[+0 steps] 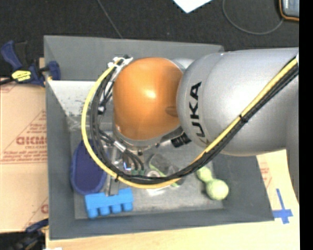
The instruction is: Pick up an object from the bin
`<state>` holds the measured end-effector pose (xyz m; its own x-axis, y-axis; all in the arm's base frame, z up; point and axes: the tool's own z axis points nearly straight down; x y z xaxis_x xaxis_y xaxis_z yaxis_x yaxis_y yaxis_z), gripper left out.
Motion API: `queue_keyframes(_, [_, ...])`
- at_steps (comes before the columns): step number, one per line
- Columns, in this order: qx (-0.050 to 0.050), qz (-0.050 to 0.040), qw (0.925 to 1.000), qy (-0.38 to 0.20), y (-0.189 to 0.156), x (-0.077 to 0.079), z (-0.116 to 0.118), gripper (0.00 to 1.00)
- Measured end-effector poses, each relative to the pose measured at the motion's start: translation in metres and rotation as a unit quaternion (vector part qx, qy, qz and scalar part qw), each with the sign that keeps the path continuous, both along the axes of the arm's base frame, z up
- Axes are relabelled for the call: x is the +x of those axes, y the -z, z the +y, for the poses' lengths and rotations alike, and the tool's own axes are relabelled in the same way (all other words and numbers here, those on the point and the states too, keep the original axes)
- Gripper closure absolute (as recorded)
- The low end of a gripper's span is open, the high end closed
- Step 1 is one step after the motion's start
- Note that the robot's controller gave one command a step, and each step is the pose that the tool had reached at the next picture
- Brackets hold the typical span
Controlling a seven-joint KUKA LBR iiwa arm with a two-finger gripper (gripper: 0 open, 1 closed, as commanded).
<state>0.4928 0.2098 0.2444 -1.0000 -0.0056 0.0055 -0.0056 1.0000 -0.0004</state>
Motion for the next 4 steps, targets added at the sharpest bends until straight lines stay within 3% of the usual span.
queue_keyframes(1, [0.001, -0.0039, 1.0000, 0.003, -0.004, 0.002, -0.001, 0.00])
queue_keyframes(2, [0.001, -0.0048, 0.9951, -0.099, 0.118, -0.013, -0.014, 0.00])
queue_keyframes(3, [0.002, -0.0078, 0.9803, -0.197, 0.082, -0.020, -0.001, 0.00])
queue_keyframes(4, [0.001, -0.0023, 0.9860, -0.167, 0.124, -0.020, -0.009, 0.00])
